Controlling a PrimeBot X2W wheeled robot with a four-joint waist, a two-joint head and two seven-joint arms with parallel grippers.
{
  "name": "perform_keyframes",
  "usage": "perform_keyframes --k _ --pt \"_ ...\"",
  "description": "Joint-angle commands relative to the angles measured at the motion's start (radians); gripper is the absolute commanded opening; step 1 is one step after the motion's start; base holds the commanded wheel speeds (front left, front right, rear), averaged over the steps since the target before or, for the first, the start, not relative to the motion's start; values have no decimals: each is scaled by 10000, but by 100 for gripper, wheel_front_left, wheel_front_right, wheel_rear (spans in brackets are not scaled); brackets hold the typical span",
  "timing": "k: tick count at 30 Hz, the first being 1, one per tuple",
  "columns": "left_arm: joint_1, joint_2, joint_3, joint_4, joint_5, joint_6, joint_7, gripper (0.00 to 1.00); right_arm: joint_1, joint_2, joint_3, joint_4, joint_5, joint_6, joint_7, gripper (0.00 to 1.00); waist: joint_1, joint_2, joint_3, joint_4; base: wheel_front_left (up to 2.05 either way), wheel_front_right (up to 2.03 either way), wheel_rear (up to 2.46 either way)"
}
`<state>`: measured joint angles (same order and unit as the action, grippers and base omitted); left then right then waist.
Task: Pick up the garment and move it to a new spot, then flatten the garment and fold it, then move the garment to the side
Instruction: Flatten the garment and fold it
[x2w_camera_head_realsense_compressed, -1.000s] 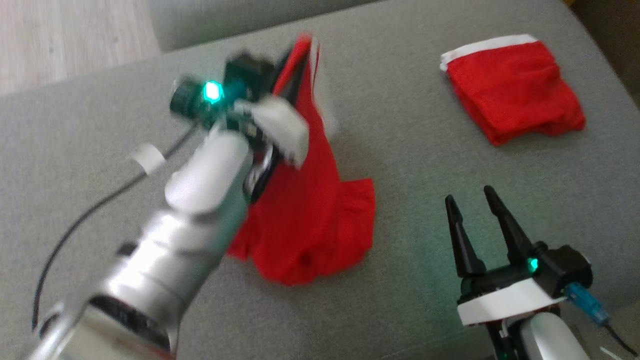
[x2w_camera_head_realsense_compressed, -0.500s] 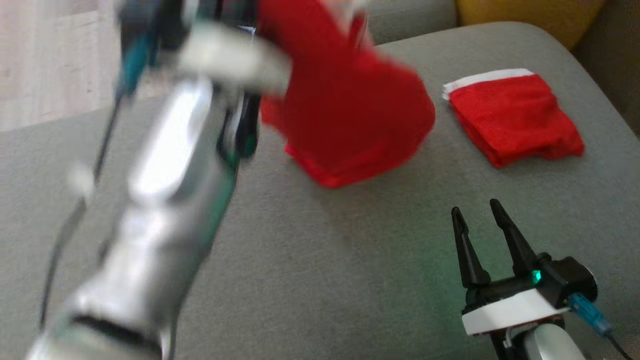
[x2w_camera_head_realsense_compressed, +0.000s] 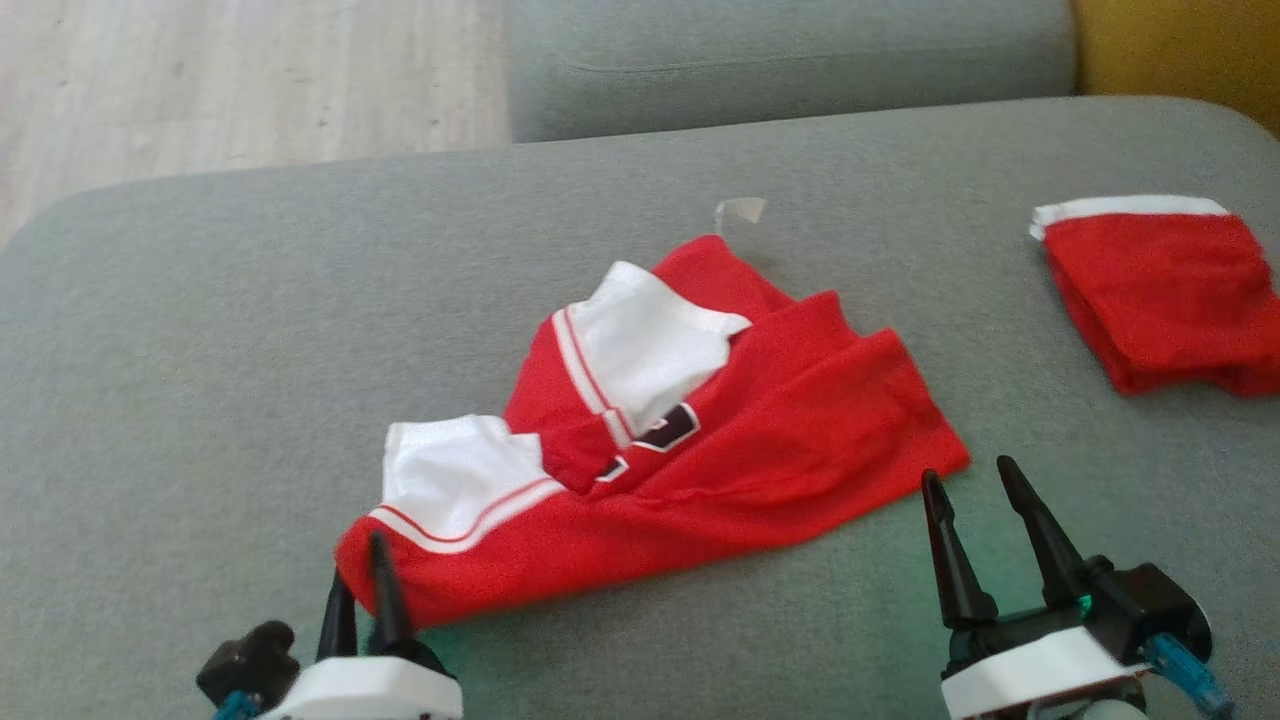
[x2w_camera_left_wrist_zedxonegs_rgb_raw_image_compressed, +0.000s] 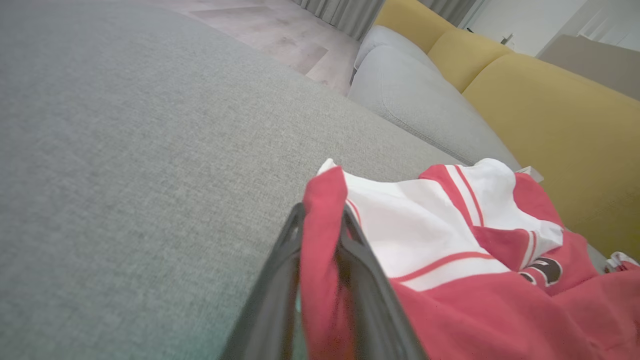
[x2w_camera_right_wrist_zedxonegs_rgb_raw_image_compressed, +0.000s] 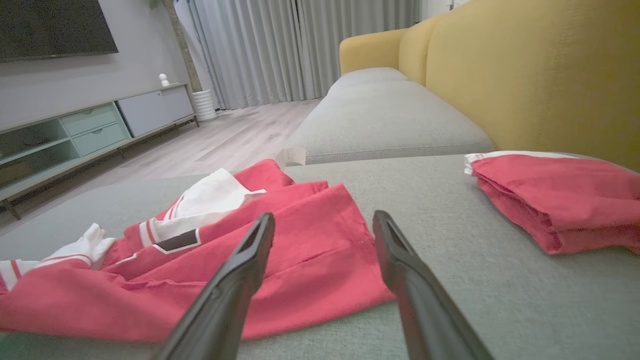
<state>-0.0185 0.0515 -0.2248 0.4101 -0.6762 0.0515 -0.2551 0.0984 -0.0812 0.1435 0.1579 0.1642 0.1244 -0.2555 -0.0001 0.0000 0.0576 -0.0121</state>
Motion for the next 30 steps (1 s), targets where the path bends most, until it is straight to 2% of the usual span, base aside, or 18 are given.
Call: perform_keyframes --k 1,4,6,8,12,13,18,22,25,30 --pt "-160 -7 138 -502 -135 27 -65 100 -117 -180 238 -299 -85 63 -63 100 1 0 -64 337 0 0 0" --pt "27 -9 131 -1021 204 279 -66 100 -200 -216 309 -316 -66 63 -63 100 1 0 -75 500 0 0 0" --pt "53 -10 215 -1461 870 357 -66 100 -265 -225 352 -331 -53 63 -63 100 1 0 -72 552 0 0 0" --pt "12 32 305 -1799 1619 330 -66 100 -310 -221 396 -343 -31 63 -63 100 1 0 -61 568 0 0 0" --pt "-544 728 66 -1624 2696 65 -44 100 -373 -180 521 -369 -9 63 -63 100 1 0 27 506 0 0 0" --pt "-544 728 66 -1624 2696 65 -44 100 -373 -180 521 -369 -9 63 -63 100 1 0 27 506 0 0 0" --pt "-1827 1533 -367 -435 3593 108 938 100 -454 -174 744 -372 55 63 -63 100 1 0 296 264 0 0 0" --pt "-2730 1725 -657 779 3907 25 1544 100 -565 -253 803 -358 74 63 -63 100 1 0 586 62 0 0 0" --pt "-3274 1763 -815 1601 3880 -274 1920 100 -692 -359 835 -377 79 63 -63 100 1 0 821 -121 0 0 0" --pt "-3884 2114 -992 2744 4131 -251 2548 100 -802 -459 882 -411 93 63 -63 100 1 0 1043 -388 0 0 0"
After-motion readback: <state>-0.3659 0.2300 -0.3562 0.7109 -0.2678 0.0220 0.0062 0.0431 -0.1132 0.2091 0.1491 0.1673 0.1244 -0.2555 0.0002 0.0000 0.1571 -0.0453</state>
